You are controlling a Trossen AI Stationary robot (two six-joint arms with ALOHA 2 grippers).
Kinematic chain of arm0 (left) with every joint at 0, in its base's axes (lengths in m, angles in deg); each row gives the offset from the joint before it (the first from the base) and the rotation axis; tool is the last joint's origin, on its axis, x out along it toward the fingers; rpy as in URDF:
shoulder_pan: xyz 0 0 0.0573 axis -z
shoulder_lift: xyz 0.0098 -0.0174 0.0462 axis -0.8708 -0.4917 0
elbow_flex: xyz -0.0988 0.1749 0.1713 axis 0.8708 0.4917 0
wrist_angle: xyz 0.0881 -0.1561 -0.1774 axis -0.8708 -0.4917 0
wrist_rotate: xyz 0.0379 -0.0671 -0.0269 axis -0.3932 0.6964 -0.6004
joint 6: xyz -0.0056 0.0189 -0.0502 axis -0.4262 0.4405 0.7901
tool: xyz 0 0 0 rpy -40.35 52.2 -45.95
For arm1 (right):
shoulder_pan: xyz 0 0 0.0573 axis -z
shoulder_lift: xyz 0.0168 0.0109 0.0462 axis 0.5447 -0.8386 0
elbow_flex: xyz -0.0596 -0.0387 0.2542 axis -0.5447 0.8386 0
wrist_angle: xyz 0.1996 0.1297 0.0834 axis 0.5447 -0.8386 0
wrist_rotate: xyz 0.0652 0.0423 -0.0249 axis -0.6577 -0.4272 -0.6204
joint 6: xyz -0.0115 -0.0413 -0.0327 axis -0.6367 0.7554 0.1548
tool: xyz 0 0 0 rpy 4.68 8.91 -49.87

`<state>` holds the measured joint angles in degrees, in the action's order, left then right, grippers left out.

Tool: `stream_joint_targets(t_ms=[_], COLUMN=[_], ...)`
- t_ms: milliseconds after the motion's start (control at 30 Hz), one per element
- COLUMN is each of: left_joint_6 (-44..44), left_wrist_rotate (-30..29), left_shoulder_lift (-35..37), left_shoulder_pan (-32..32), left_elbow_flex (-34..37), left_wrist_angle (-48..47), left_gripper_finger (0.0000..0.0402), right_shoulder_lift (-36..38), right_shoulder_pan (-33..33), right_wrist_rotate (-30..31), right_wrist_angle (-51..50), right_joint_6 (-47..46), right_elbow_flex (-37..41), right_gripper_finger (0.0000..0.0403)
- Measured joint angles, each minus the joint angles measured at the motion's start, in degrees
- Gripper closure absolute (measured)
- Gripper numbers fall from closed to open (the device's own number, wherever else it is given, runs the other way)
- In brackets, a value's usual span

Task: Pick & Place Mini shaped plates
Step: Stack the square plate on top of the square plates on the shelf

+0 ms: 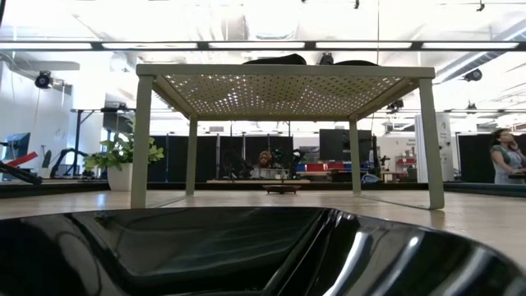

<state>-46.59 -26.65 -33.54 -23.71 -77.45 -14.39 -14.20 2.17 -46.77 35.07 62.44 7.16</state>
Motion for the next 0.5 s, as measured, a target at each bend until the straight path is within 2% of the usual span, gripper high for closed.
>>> stream_joint_targets(t_ms=[100, 233, 333, 500], left_joint_6=[-2.33, -2.74, -2.75, -2.04], left_wrist_rotate=[-2.69, -7.98, -11.39, -12.56], left_shoulder_lift=[0.0, 0.0, 0.0, -0.27], left_shoulder_pan=[-0.02, -0.04, -0.46, -2.28], left_elbow_flex=[-0.23, -0.47, -0.48, -0.44], left_wrist_angle=[2.68, 4.27, 5.31, 5.82], left_gripper_finger=[0.0337, 0.0337, 0.0337, 0.0337], right_shoulder_lift=[-0.05, -0.37, -0.42, -0.68], right_shoulder_pan=[1.45, 3.13, 4.52, 6.29], right_wrist_rotate=[1.65, 7.87, 8.76, 8.86], right_wrist_angle=[0.03, -0.04, 0.48, 2.96], right_joint_6=[0.07, 0.06, 0.08, 0.66], right_elbow_flex=[-1.44, -2.41, -2.65, -2.63], right_gripper_finger=[0.0394, 0.0394, 0.0394, 0.0394])
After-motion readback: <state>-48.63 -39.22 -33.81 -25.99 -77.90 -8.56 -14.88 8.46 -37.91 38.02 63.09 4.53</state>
